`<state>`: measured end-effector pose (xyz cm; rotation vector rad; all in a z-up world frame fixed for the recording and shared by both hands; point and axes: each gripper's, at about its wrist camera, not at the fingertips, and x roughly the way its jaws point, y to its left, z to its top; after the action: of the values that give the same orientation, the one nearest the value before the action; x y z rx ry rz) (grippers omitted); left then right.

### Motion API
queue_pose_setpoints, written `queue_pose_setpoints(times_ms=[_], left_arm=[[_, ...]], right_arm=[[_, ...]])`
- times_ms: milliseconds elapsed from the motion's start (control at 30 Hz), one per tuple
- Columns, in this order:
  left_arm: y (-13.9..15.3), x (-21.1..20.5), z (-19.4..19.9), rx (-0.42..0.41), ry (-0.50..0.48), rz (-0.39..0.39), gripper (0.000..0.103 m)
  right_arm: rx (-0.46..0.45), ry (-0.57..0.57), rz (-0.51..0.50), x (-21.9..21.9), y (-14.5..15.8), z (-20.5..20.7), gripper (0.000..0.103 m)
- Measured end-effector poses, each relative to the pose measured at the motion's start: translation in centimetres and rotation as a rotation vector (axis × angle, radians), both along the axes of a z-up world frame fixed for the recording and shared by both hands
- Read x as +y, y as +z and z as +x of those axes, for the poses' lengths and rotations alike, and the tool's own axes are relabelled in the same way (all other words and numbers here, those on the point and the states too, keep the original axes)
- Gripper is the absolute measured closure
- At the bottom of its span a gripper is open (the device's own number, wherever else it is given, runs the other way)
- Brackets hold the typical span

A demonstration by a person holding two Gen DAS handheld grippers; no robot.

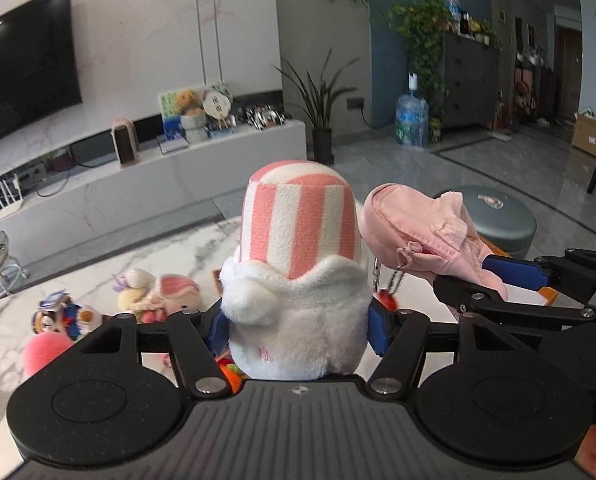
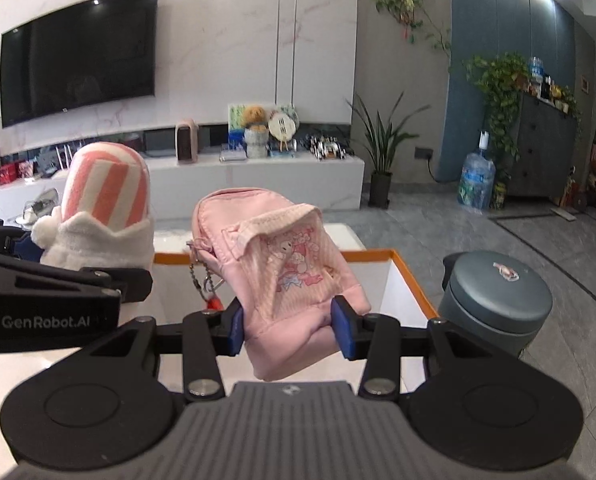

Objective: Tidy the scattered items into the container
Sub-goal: 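Close both tools on their toys and carry them over the orange box, then lower the bunny and backpack into the box and open both tools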

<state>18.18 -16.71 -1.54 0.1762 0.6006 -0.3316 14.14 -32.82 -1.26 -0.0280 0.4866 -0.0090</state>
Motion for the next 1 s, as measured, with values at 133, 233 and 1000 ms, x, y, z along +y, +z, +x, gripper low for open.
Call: queue_pose_setpoints(times_ms=[133, 233, 1000], left_arm=[[-1.5, -1.0, 1.8, 0.042, -0.002, 0.022, 0.028], [-2.6, -1.5, 2.9, 0.075, -0.006, 0.035, 0.028], [-6.9, -4.2, 7.0, 0.218, -0.035, 0.255, 0.023]], right_arm=[[0.063, 0.01, 0.009, -1.4, -1.2, 2.3, 0.057], [0.107, 0.014, 0.017, -2.2, -2.1, 3.9, 0.057], [0.35, 0.075, 0.031, -3.6, -6.1, 9.5, 0.056]])
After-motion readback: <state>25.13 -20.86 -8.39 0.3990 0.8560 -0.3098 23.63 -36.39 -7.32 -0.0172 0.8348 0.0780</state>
